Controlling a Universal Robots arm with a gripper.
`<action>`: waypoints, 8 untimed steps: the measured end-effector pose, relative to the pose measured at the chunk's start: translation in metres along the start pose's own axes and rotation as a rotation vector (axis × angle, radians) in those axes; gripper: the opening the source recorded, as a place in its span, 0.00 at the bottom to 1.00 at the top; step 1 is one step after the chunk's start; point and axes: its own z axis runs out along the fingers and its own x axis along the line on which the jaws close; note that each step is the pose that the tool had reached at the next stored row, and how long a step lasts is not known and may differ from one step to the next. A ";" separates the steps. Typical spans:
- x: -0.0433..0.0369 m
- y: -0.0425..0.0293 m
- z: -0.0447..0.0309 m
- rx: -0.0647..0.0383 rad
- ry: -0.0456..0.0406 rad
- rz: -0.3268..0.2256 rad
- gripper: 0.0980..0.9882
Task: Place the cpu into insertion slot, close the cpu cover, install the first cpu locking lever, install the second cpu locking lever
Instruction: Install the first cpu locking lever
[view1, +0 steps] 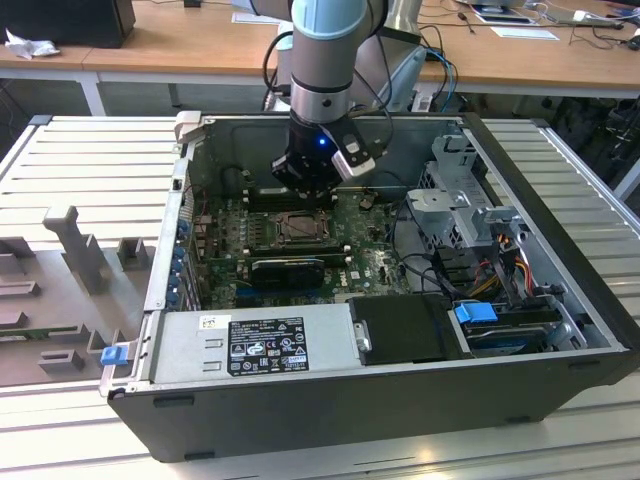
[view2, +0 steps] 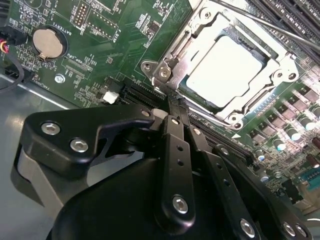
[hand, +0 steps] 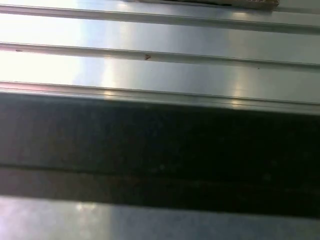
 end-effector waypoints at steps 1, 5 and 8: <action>0.0000 0.0000 0.0004 0.002 0.0002 0.000 0.01; -0.0001 -0.0002 0.0021 0.008 0.0006 0.000 0.01; -0.0002 -0.0002 0.0041 0.007 0.0005 0.000 0.01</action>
